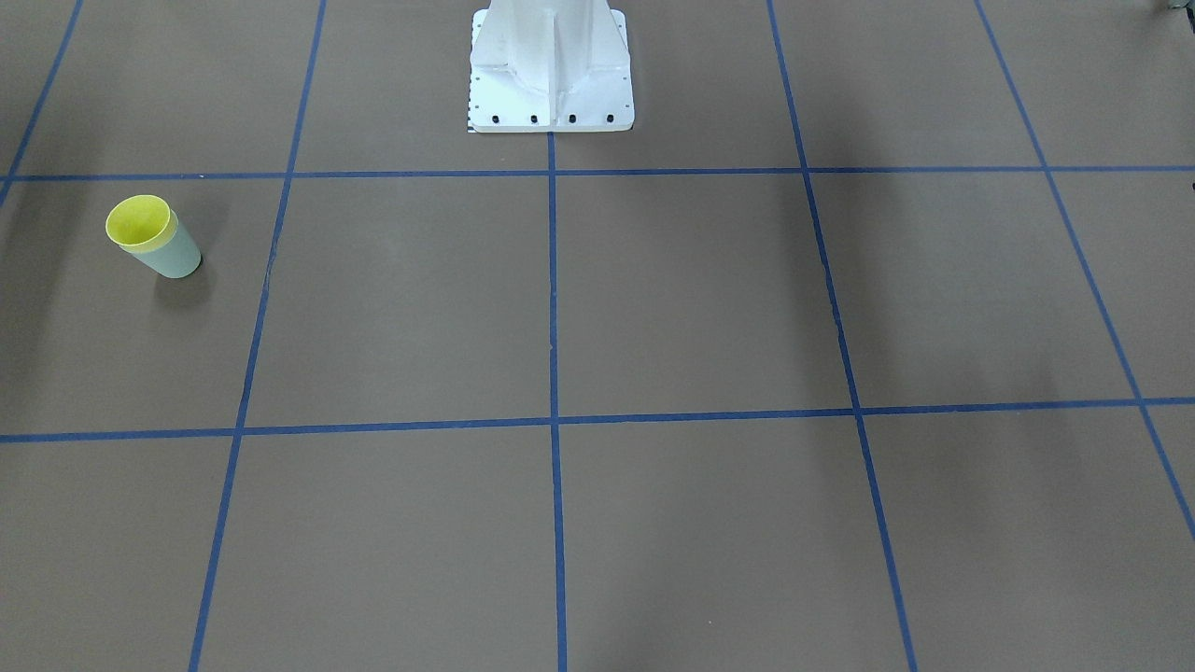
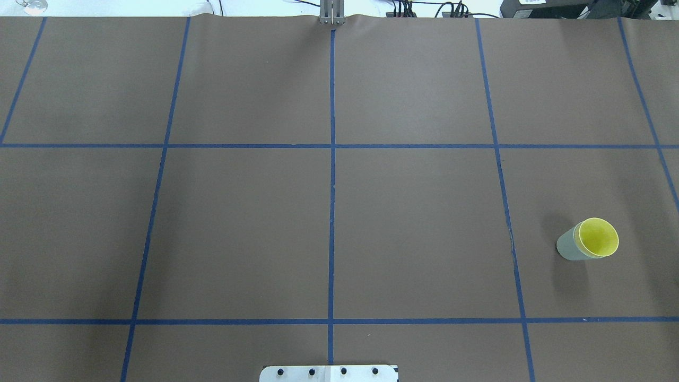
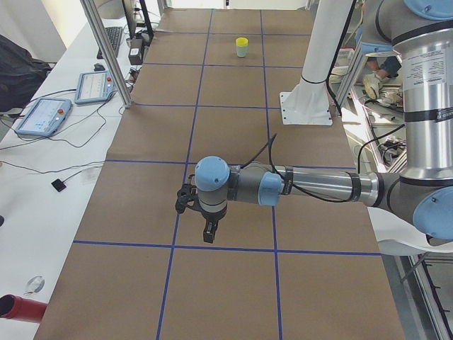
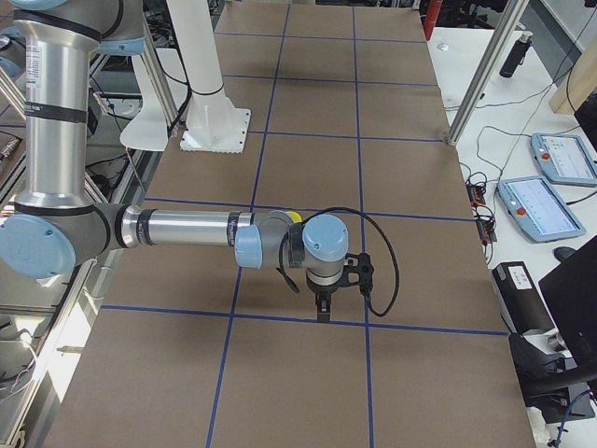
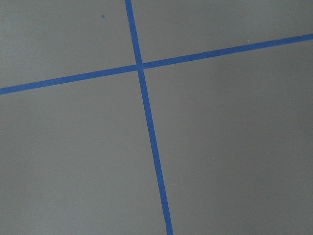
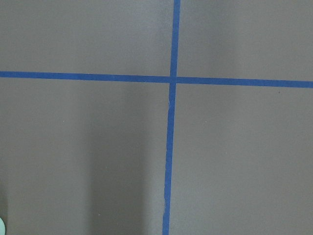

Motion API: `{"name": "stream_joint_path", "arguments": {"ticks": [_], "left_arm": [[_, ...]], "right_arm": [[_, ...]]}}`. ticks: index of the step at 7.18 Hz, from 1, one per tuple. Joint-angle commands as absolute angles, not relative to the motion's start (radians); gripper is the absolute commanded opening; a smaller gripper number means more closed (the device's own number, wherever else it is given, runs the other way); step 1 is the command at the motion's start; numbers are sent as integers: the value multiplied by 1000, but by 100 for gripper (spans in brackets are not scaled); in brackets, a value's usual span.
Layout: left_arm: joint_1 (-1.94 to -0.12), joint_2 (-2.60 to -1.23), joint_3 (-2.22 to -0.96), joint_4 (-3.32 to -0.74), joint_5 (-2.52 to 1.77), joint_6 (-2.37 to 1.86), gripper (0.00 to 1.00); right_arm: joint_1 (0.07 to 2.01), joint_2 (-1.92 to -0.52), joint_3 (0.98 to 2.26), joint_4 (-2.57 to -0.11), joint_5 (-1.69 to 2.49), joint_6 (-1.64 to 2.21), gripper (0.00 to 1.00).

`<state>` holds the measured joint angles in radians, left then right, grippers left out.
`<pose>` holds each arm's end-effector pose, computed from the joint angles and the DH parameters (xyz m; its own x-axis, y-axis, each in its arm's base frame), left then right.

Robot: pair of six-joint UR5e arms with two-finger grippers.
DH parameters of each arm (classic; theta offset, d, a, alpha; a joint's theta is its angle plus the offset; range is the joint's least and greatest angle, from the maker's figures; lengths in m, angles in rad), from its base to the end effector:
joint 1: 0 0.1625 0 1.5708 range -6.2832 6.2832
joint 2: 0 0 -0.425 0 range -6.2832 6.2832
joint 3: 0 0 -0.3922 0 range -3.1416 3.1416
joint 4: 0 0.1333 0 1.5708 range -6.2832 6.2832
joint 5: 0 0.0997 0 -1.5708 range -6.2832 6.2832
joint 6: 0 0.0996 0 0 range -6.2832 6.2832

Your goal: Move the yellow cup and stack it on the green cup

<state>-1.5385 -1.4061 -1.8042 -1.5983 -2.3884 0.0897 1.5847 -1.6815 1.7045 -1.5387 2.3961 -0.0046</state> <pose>-0.0468 -0.4291 0.6131 0.6757 0.1809 -0.7146 -0.0931 0.9826 0.1607 0.0663 -0.4475 0.6378 0.6789 -0.0356 0.7334 -0.0108 0.9982 0.0584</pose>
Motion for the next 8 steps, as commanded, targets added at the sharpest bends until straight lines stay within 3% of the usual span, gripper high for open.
{"name": "stream_joint_path", "arguments": {"ticks": [1, 8], "left_arm": [[-1539, -1407, -1802, -1598, -2385, 91, 100], [-1537, -1413, -1786, -1598, -2384, 90, 100]], "right_arm": [[1585, -1680, 1703, -1539, 2396, -5, 99], [1585, -1678, 1706, -1529, 2396, -6, 99]]}}
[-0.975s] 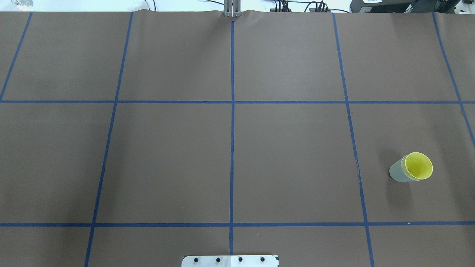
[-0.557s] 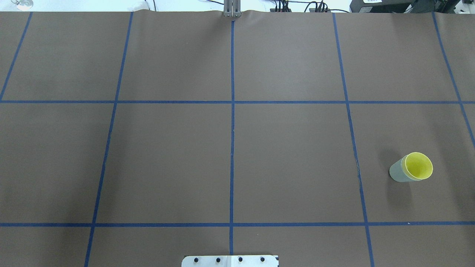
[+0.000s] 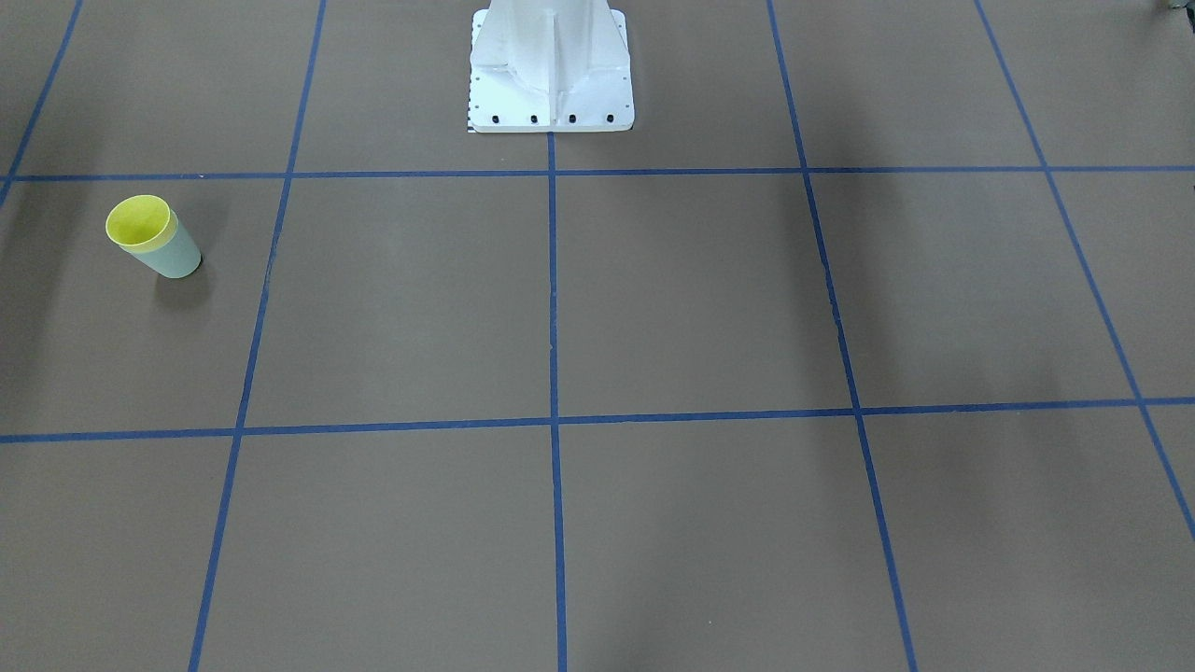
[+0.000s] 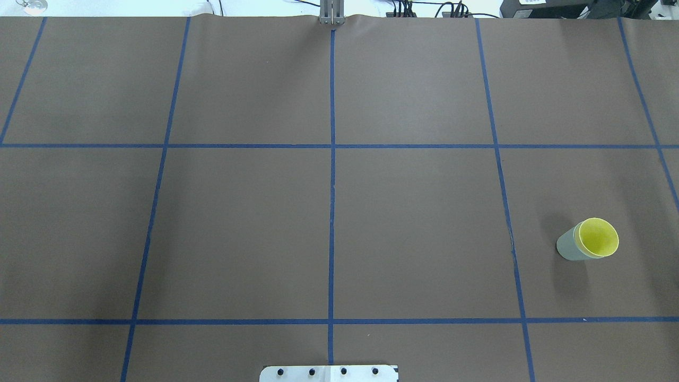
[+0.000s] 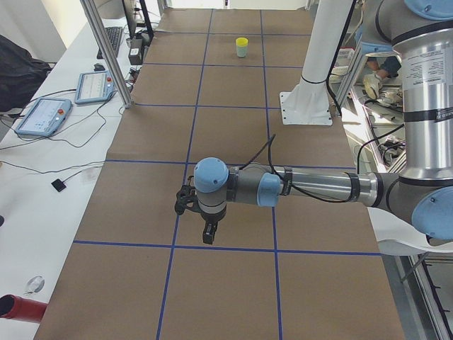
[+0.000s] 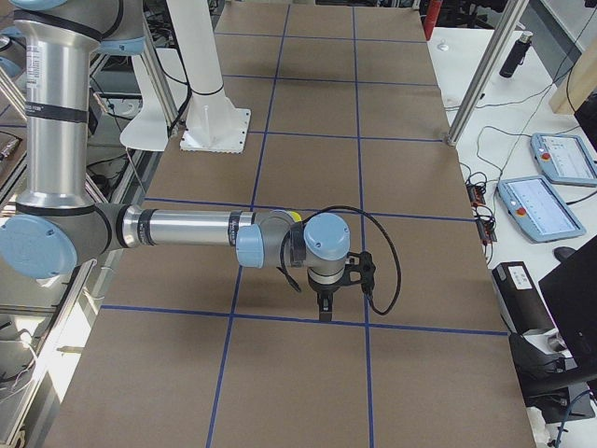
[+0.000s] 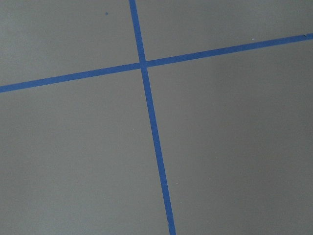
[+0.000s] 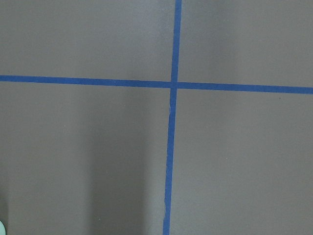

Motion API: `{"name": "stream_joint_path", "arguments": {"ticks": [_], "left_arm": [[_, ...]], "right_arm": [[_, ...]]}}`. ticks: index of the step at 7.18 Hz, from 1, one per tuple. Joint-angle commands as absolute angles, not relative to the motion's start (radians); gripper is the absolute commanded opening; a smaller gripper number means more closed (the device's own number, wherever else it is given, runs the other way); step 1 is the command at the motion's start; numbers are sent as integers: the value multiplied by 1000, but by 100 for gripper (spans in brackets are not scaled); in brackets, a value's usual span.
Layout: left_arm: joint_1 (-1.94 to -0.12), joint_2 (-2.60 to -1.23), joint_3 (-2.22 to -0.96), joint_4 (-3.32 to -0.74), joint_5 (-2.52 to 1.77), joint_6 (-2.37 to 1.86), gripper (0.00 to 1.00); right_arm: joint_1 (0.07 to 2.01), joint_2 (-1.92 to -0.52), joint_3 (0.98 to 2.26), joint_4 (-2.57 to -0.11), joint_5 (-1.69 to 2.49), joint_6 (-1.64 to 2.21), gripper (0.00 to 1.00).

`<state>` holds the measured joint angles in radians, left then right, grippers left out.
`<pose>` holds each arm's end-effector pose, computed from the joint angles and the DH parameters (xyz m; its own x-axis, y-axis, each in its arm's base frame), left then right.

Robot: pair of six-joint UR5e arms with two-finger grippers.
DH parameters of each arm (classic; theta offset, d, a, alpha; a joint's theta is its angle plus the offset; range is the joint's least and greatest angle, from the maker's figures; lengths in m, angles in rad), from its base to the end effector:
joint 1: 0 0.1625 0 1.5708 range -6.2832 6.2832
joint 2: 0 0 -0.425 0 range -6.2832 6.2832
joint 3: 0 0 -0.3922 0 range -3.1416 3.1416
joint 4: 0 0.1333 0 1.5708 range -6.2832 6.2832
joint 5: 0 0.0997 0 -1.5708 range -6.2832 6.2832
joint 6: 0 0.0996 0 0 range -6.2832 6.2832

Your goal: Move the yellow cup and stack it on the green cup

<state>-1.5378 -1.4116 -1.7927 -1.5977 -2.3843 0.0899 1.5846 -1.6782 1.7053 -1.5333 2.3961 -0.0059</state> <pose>-0.0467 -0.4313 0.6168 0.6787 0.1767 -0.7128 -0.0942 0.9836 0.1541 0.0663 -0.4495 0.6354 0.6790 -0.0440 0.7328 -0.0098 0.9976 0.0689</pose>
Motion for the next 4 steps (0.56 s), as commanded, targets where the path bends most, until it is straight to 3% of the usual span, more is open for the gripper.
{"name": "stream_joint_path", "arguments": {"ticks": [1, 4], "left_arm": [[-1537, -1413, -1779, -1598, -2385, 91, 100], [-1537, -1414, -1778, -1598, -2385, 89, 100]], "right_arm": [[1585, -1678, 1704, -1528, 2396, -6, 99], [1585, -1678, 1709, -1526, 2398, -6, 99]]}}
